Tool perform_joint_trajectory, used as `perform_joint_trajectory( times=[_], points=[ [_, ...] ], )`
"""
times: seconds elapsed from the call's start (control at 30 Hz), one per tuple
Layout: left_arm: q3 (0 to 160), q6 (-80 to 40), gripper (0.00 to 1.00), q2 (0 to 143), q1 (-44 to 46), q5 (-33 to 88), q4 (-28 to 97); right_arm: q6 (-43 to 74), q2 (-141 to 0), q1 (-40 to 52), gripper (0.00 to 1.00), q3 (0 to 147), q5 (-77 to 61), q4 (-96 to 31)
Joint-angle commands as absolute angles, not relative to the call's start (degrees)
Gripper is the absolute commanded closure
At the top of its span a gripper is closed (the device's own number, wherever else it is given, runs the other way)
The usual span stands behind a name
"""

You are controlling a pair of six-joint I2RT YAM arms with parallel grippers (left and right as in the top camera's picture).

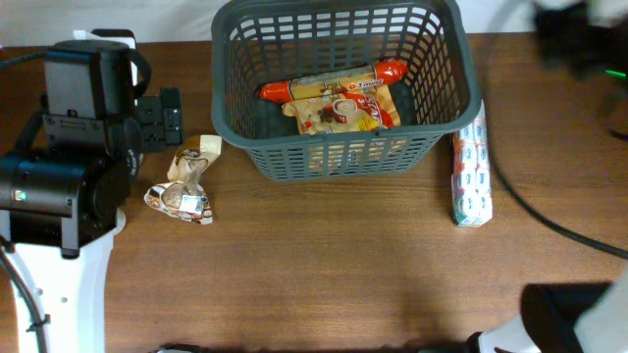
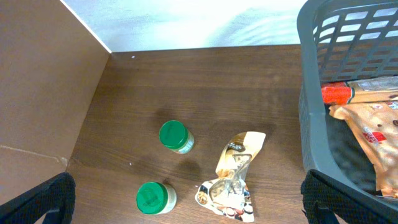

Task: Pack container
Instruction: 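Grasp the stack of tissue packs with the right gripper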

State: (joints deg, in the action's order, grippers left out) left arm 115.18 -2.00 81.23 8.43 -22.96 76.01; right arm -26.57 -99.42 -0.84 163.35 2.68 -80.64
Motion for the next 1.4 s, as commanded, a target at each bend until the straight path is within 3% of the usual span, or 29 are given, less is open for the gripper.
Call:
perform_joint_trajectory(
  times=[0.0, 0.07, 0.2, 0.67, 0.83, 0.93, 0.97, 1.0, 1.07, 1.1, 1.37],
  points=[
    [115.0, -2.4, 0.01, 81.3, 8.1, -23.2, 75.9, -19.1, -100.3, -13.9, 0.01, 157.8, -16.9, -82.2],
    [115.0, -2.4, 0.01, 81.3, 8.1, -23.2, 75.9, -16.1, -101.6, -21.5, 0.01, 151.5, -25.6, -83.2],
    [115.0, -2.4, 0.01, 81.3, 8.1, -23.2, 75.9, -6.6, -107.9, -26.6, 0.01, 131.7, -26.6, -81.9],
    [115.0, -2.4, 0.01, 81.3, 8.1, -23.2, 75.9, -6.9, -119.2, -16.9, 0.0, 96.6, -24.4, -67.1],
    [115.0, -2.4, 0.01, 81.3, 8.1, -23.2, 75.9, -2.6, -119.2, -14.7, 0.05, 88.5, -19.8, -59.7],
    [115.0, -2.4, 0.01, 81.3, 8.1, -23.2, 75.9, -2.3, -119.2, -14.5, 0.22, 86.1, -19.7, -57.5],
    [115.0, -2.4, 0.01, 81.3, 8.1, -23.2, 75.9, -2.0, -119.2, -14.5, 0.39, 85.9, -19.6, -57.2],
    [115.0, -2.4, 0.01, 81.3, 8.1, -23.2, 75.9, -2.0, -119.2, -14.6, 0.5, 86.0, -19.6, -57.3],
    [115.0, -2.4, 0.01, 81.3, 8.1, -23.2, 75.9, -1.3, -118.8, -15.1, 0.89, 86.8, -19.4, -58.0],
    [115.0, -2.4, 0.01, 81.3, 8.1, -23.2, 75.9, 0.2, -118.4, -15.5, 0.96, 87.7, -18.8, -58.7],
    [115.0, -2.4, 0.01, 81.3, 8.1, -23.2, 75.9, 6.3, -101.5, -18.3, 0.96, 110.4, -14.2, -65.5]
  ],
)
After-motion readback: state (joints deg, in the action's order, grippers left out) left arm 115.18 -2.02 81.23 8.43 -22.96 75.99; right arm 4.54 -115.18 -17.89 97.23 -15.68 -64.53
